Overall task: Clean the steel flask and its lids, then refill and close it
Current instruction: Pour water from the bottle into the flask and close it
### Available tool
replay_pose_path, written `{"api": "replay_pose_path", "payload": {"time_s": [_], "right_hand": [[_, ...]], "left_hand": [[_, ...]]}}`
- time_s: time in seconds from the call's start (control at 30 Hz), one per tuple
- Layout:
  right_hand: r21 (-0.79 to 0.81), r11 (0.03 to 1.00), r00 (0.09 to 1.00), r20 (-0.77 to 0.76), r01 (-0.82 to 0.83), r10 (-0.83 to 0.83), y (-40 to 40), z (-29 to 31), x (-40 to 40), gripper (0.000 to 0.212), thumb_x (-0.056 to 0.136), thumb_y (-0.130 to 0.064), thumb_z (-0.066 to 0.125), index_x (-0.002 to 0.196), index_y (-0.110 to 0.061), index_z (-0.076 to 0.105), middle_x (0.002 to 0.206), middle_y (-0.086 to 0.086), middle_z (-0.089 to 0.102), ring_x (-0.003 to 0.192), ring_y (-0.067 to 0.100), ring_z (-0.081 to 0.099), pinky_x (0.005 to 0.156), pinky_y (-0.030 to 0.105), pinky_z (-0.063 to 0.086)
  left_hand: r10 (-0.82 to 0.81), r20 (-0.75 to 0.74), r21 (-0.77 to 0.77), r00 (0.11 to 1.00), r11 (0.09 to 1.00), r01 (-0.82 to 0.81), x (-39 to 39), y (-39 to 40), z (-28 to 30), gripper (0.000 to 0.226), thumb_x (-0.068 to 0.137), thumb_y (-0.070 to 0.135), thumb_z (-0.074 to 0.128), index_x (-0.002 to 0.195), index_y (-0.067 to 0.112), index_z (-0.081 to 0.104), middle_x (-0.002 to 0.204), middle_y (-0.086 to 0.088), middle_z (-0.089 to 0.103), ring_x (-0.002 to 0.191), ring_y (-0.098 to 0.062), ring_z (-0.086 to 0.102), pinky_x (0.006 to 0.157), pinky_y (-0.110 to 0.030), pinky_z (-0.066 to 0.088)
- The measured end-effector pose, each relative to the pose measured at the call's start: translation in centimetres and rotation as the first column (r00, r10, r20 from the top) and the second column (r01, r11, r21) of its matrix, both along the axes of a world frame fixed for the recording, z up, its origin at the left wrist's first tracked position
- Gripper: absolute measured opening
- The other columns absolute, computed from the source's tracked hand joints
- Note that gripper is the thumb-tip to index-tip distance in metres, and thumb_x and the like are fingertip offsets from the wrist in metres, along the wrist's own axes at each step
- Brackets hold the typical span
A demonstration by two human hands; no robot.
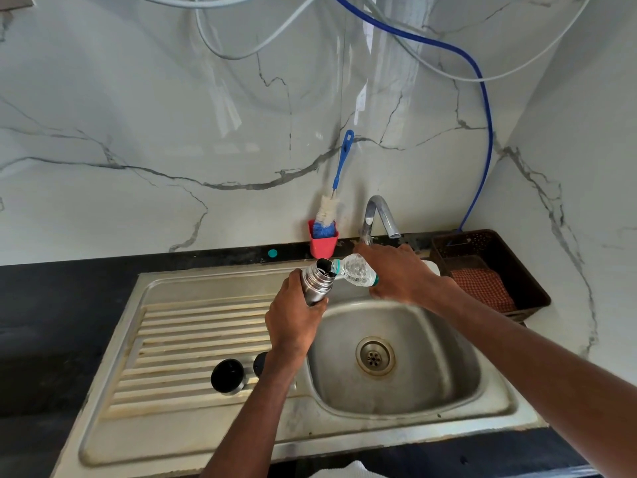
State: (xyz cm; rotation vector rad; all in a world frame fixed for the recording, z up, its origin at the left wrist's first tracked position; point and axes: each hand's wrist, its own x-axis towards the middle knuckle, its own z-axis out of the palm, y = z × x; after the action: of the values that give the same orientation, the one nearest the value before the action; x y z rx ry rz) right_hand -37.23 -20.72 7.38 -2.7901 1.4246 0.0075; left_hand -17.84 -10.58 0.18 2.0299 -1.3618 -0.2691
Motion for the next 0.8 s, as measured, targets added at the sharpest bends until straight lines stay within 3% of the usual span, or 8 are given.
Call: {"api": "replay_pose_path", "payload": {"time_s": [0.33, 0.8], "right_hand": [[0.005, 1.000, 1.000, 0.007, -0.005, 0.005, 0.25, 0.53, -0.01, 0.071, 0.078, -0.029, 0.079, 0.136, -0.028, 0.038, 0.118, -0.001, 0.067, 0.111, 0.026, 0.065, 0.095, 0.050, 0.045], [-0.009, 1.000, 0.999, -0.033, -0.011, 0.010, 0.22, 0.62, 0.22, 0.075, 0.079, -0.028, 0.079, 0.140, -0.029, 0.036, 0.120, -0.001, 0.065, 0.111, 0.025, 0.065, 0.096, 0.049, 0.044]], "left_hand": [[0.003, -0.003, -0.008, 1.000, 1.000, -0.003, -0.03, 0.10, 0.12, 0.058, 0.080, 0.046, 0.087, 0.126, 0.028, 0.057, 0.116, 0.010, 0.072, 0.098, -0.019, 0.071, 0.071, -0.030, 0.045], [0.009, 0.014, -0.027, 1.000, 1.000, -0.009, 0.05, 0.09, -0.51, 0.062, 0.079, 0.045, 0.088, 0.128, 0.027, 0.056, 0.118, 0.008, 0.071, 0.099, -0.021, 0.072, 0.075, -0.036, 0.056]]}}
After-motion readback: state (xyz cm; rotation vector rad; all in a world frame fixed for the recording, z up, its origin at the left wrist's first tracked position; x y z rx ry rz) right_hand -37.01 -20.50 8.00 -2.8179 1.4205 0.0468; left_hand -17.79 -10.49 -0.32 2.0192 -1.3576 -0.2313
